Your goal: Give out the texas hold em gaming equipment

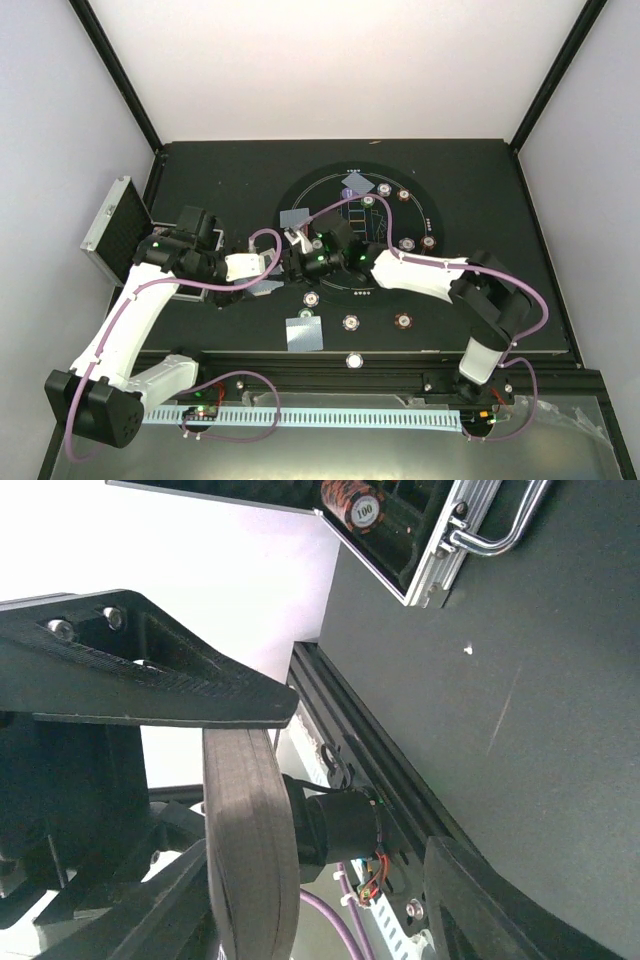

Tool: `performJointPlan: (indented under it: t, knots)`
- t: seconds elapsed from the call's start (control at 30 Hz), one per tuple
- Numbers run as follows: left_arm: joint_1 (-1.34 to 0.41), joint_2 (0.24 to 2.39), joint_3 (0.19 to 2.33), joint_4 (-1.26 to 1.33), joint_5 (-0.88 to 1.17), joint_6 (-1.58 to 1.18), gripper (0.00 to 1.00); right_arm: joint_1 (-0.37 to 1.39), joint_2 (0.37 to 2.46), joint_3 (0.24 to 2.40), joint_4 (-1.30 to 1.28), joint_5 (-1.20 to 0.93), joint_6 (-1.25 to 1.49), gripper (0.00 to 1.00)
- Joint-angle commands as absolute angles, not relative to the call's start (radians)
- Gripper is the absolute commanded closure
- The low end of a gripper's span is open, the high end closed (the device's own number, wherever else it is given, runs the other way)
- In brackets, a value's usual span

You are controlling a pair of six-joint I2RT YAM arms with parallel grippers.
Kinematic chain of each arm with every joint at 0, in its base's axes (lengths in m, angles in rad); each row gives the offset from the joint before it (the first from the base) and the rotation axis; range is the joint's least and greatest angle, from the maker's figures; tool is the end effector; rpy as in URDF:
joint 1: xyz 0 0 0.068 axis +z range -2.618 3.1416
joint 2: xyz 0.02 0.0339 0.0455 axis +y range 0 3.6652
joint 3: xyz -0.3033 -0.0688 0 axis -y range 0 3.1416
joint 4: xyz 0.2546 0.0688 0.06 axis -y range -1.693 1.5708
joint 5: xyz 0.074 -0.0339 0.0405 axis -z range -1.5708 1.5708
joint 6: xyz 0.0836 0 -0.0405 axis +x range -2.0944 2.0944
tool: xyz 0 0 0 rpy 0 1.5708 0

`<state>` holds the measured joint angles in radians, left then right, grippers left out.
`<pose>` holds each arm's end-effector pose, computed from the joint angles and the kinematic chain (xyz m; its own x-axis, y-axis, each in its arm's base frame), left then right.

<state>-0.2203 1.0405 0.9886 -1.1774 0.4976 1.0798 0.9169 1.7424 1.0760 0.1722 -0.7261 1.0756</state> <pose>0.1604 -0.0768 0.2829 -0.1266 0.8225 -0.5545 0.9749 0.2063 0.0833 0.2170 0.3744 0.2374 -0.9722 -0.1869 -0.1412 -0.1971 0.3269 0.9243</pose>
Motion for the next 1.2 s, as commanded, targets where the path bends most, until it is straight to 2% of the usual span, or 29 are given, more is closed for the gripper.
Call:
performJointPlan:
  t: [0.0, 0.37, 0.7, 0.93, 1.07, 1.17]
  knots:
    - [-0.222, 1.027, 1.000, -1.171, 0.511, 1.079, 0.98, 0.894, 1.703, 1.046, 0.100, -0.701, 1.039, 0.46]
    - [-0.222, 1.028, 1.006, -1.167, 0.496, 1.071, 0.98, 0.887, 1.653, 1.015, 0.024, -0.677, 0.992, 0.59]
    - [-0.222, 1.026, 0.999, -1.159, 0.495, 1.070, 0.98, 0.885, 1.604, 1.009, -0.003, -0.660, 0.980, 0.60]
    - [-0.222, 1.032, 0.995, -1.157, 0.496, 1.067, 0.98, 0.908, 1.572, 1.059, -0.021, -0.655, 0.971, 0.55]
    - [-0.222, 1.028, 0.985, -1.153, 0.492, 1.071, 0.98, 0.912, 1.571, 1.097, -0.104, -0.609, 0.927, 0.41]
    - [-0.222, 1.029, 0.986, -1.152, 0.503, 1.069, 0.98, 0.932, 1.596, 1.123, -0.115, -0.587, 0.925, 0.36]
